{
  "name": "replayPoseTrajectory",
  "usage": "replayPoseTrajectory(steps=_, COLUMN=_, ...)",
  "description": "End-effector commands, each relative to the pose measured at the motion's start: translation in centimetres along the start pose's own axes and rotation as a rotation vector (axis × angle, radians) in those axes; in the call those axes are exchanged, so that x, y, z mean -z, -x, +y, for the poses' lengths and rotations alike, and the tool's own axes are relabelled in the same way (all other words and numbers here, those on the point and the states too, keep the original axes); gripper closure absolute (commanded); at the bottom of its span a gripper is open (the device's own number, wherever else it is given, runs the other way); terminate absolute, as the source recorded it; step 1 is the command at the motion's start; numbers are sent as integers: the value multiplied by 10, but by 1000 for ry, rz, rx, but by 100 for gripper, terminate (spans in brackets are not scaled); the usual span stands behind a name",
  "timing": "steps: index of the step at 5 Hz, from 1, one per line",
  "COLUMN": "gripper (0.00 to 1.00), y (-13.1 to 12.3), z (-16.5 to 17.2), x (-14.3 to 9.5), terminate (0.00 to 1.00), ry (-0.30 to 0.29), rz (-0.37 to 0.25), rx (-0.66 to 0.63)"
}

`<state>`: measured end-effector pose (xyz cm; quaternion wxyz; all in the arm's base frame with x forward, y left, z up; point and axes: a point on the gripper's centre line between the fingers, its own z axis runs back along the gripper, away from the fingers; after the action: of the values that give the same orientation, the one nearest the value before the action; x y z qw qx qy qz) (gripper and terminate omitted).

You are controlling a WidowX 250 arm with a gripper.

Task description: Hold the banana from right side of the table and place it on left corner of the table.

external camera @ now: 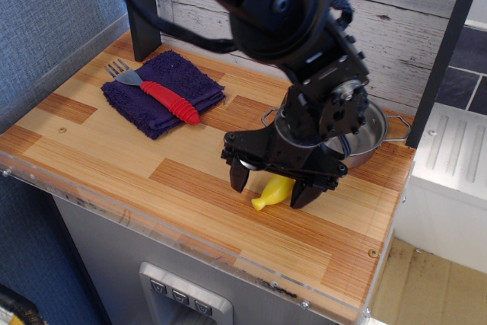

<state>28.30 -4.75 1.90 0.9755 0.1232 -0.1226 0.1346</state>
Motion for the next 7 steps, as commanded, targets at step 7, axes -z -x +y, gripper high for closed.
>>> replayPoseTrajectory(steps=7, gripper=100, y=-9, z=15, x=-35, terminate=0, ry=74, rz=-89, rx=-51)
